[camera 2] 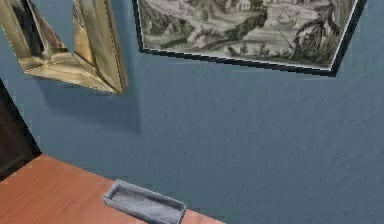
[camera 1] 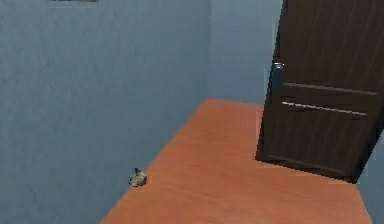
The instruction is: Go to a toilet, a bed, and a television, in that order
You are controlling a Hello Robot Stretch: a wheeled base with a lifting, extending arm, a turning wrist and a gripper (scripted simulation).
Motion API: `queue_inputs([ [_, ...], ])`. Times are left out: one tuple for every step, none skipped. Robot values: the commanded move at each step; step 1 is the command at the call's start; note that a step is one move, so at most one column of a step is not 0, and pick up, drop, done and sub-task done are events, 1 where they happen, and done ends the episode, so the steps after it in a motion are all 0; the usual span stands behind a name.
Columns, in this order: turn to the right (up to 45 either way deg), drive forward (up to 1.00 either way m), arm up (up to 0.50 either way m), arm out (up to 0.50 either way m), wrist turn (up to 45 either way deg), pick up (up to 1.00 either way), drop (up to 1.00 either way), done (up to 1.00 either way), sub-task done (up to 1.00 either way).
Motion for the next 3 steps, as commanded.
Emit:
queue_inputs([
  [0.0,0.05,0.00,0.00,0.0,0.00,0.00,0.00,0.00],
  [9.0,0.00,0.00,0.00,0.0,0.00,0.00,0.00,0.00],
  [0.0,1.00,0.00,0.00,0.0,0.00,0.00,0.00,0.00],
])
